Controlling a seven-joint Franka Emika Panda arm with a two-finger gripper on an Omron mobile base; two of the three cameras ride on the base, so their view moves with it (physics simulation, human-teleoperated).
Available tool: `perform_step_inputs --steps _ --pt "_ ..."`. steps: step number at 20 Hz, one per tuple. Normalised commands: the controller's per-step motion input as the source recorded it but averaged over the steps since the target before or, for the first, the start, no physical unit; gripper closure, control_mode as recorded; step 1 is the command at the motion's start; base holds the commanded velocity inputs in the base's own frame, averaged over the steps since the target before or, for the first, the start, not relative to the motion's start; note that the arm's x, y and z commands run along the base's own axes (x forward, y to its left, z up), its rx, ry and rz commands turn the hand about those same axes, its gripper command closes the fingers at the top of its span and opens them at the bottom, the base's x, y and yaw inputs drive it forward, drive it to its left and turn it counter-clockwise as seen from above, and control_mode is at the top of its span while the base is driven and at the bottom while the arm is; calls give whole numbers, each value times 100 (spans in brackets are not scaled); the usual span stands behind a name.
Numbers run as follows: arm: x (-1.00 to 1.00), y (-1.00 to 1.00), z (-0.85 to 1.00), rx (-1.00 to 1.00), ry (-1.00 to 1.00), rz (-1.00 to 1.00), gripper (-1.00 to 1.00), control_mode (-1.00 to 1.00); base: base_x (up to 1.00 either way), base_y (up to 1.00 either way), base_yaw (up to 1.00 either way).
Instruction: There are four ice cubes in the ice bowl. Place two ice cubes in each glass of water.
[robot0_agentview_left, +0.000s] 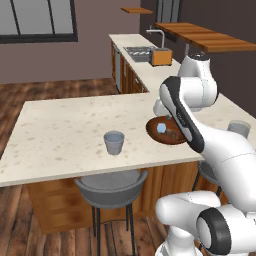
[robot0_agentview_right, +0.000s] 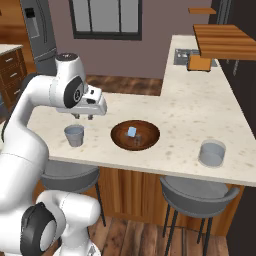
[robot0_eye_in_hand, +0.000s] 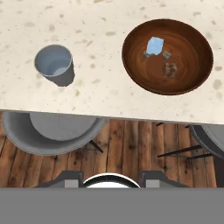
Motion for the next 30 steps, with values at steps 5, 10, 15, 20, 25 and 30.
perform_step_inputs --steps 5,10,15,20,25,30 --pt "7 -9 -10 1 7 -4 -100 -100 0 0 0" --pt "3 -21 -2 4 2 -2 -100 -100 0 0 0" --pt "14 -28 -5 4 5 -3 -100 -100 0 0 0" --pt "21 -17 -13 0 8 -6 -100 -100 0 0 0" --pt "46 -35 -7 0 7 -5 -100 -100 0 0 0" --pt "56 -23 -5 2 9 -8 -100 -100 0 0 0"
